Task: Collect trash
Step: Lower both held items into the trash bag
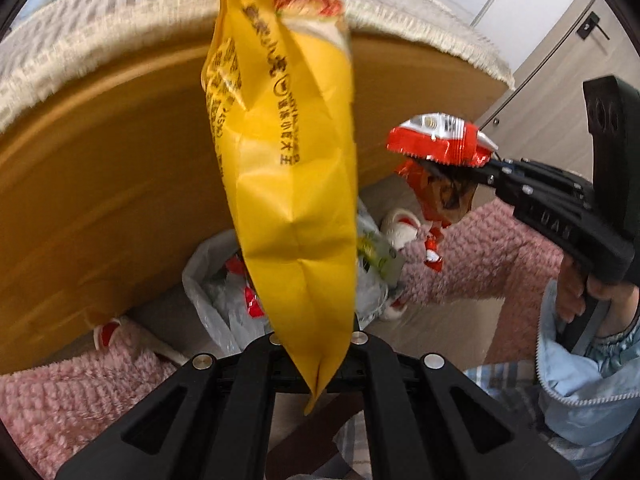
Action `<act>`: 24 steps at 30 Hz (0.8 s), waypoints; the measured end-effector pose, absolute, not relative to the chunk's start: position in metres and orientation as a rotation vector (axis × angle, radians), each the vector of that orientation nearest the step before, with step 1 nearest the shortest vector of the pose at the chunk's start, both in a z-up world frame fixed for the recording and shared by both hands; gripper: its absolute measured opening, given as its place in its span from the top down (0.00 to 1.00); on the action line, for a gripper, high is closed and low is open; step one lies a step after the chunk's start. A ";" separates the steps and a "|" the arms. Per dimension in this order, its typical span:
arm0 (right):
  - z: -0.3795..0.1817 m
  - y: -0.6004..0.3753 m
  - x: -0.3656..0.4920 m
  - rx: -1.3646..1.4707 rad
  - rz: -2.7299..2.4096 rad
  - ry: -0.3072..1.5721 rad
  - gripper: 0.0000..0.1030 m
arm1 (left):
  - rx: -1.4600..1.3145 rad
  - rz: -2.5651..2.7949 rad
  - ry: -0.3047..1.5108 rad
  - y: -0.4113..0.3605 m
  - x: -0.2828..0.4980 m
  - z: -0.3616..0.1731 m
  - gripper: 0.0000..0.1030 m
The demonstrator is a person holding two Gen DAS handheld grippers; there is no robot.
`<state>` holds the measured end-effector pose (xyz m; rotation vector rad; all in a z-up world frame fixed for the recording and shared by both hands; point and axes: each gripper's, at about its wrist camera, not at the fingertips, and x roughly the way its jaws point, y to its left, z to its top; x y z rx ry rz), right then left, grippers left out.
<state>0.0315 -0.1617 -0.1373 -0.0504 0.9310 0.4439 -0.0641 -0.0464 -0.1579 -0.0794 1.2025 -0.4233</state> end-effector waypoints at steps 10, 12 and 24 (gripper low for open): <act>-0.156 -0.167 0.044 -0.024 0.440 1.044 0.98 | 0.045 -0.482 1.314 -0.071 -0.065 -0.192 1.00; -0.161 -0.171 0.049 -0.011 0.420 1.081 0.98 | 0.067 -0.503 1.356 -0.077 -0.065 -0.201 1.00; -0.178 -0.188 0.063 0.081 0.330 1.211 0.98 | 0.335 -0.639 1.469 -0.116 -0.070 -0.244 1.00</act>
